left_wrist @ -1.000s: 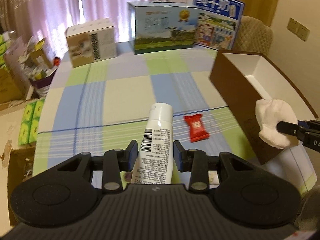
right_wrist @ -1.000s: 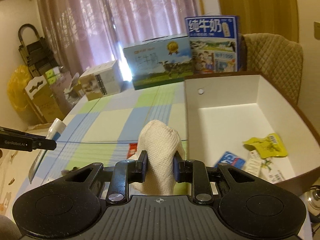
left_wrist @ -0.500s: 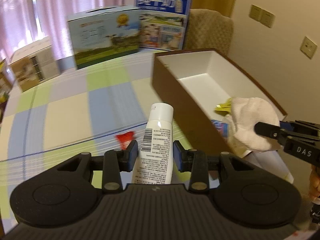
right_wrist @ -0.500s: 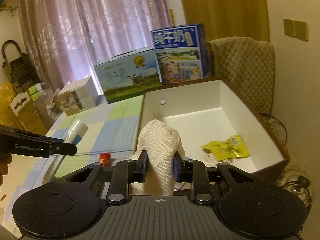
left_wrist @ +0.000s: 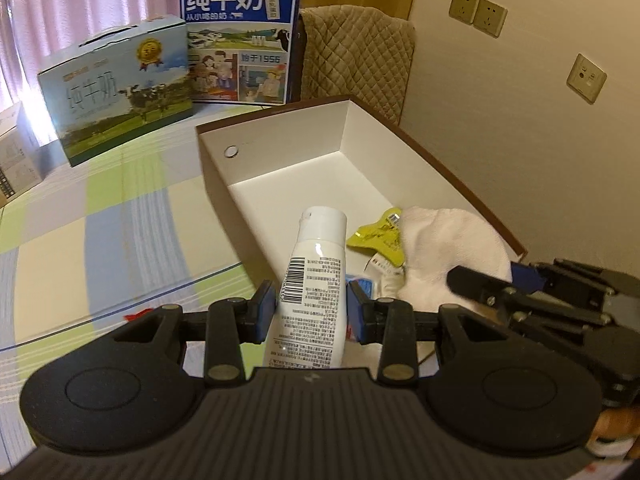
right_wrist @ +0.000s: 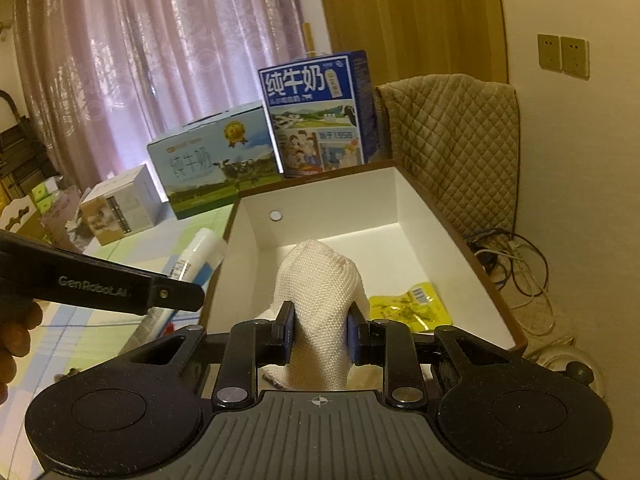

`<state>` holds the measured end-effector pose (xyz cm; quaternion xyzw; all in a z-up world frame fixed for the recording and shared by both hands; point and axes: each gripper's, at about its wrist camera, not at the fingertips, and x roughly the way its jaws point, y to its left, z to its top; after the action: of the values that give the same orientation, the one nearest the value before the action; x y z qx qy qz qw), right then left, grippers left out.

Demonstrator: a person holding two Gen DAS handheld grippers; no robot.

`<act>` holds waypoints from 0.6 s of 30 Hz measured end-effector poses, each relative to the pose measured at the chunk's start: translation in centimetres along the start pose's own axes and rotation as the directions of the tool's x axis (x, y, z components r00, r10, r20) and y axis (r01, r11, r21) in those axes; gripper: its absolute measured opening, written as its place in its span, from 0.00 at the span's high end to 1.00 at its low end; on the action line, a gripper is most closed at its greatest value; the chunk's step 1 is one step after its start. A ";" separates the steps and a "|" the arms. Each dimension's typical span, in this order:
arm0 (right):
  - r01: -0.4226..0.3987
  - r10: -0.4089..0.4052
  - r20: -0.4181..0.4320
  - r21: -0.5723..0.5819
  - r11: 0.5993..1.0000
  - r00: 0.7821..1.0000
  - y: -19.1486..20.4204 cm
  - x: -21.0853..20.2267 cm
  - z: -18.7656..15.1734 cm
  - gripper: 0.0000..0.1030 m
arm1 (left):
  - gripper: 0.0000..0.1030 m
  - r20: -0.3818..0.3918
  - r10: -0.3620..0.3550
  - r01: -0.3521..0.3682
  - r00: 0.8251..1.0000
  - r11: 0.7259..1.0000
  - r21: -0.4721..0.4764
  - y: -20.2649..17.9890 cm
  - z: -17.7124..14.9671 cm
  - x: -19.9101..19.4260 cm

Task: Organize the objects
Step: 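Carry the white tube and white cloth over the cardboard box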

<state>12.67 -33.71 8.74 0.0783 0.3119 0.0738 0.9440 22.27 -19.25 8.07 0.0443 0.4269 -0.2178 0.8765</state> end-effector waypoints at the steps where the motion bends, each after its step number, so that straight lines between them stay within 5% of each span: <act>1: 0.002 -0.002 -0.002 0.001 1.000 1.000 -0.2 0.3 0.2 0.78 | 0.68 -0.004 0.001 -0.001 1.000 1.000 -0.001 -0.4 0.4 0.4; 18: 0.024 -0.023 -0.068 0.012 1.000 0.997 -3.8 7.2 2.7 0.78 | 0.68 -0.065 0.047 -0.047 0.997 0.999 -0.013 -2.1 4.9 6.8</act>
<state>20.32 -36.31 6.03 0.0783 0.3450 0.0632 0.9332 28.62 -24.82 6.14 0.0549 0.4555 -0.1924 0.8675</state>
